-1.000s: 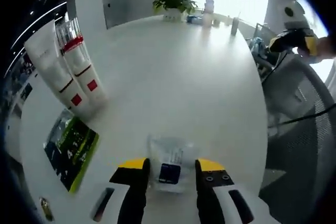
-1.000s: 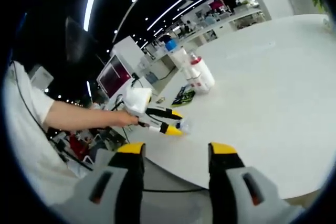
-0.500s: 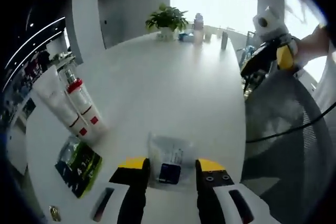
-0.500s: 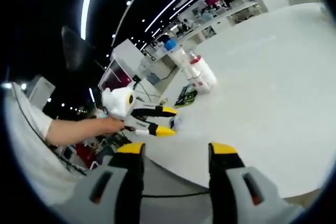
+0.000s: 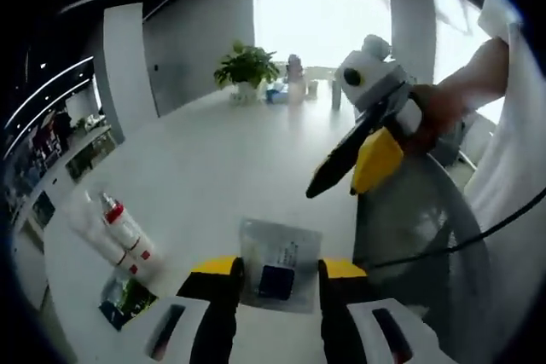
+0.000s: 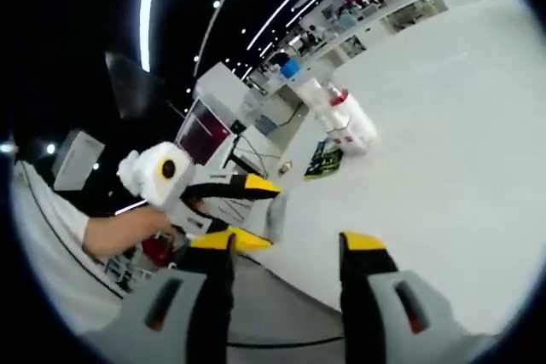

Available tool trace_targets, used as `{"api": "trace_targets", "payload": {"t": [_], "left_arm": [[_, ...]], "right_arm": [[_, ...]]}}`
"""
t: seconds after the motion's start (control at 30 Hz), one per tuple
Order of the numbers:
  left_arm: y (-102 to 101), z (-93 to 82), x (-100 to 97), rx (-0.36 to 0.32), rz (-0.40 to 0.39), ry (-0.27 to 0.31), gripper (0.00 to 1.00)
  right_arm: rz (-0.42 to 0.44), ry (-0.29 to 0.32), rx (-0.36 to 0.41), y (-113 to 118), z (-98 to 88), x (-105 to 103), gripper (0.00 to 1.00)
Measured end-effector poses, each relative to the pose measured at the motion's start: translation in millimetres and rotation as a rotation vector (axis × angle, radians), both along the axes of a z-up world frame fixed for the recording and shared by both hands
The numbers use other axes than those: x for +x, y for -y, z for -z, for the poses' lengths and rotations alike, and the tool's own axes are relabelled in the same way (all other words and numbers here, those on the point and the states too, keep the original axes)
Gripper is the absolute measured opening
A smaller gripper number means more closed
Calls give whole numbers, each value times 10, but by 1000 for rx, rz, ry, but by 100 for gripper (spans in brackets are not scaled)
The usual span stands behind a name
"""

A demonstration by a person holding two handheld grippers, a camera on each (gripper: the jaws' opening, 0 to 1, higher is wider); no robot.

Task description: Arrange the skincare products in the storage area until every visible bottle or jar stands upright without overlapping.

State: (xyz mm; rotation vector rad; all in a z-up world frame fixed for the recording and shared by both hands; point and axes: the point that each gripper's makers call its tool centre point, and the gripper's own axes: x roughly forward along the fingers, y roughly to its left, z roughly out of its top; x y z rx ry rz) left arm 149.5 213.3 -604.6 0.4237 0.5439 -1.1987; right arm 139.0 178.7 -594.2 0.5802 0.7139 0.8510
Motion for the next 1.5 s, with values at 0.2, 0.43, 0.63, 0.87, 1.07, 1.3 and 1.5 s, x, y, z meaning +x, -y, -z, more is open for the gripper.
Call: {"api": "trace_targets", "payload": {"t": [0.2, 0.43, 0.63, 0.87, 1.07, 1.3, 1.5], "left_arm": [[167, -164, -191, -21, 47, 21, 38], [359, -184, -379, -41, 73, 14, 37], [325, -95, -412, -44, 37, -4, 38], [159, -167, -291, -167, -120, -84, 41], [-19, -279, -150, -393, -318, -284, 41], [99, -460, -247, -694, -379, -659, 22], [131, -437, -229, -712, -431, -757, 9]], "right_arm": [[-87, -48, 77, -182, -99, -146, 36], [-133, -14, 38, -234, -76, -210, 4], [-148, -108, 81, -275, -40, -298, 2], [-111, -89, 99, -233, -50, -217, 2], [-85, -75, 229, -229, -267, -148, 2], [-20, -85, 387, -175, -441, -20, 2], [-23, -72, 389, -207, -462, 8, 2]]}}
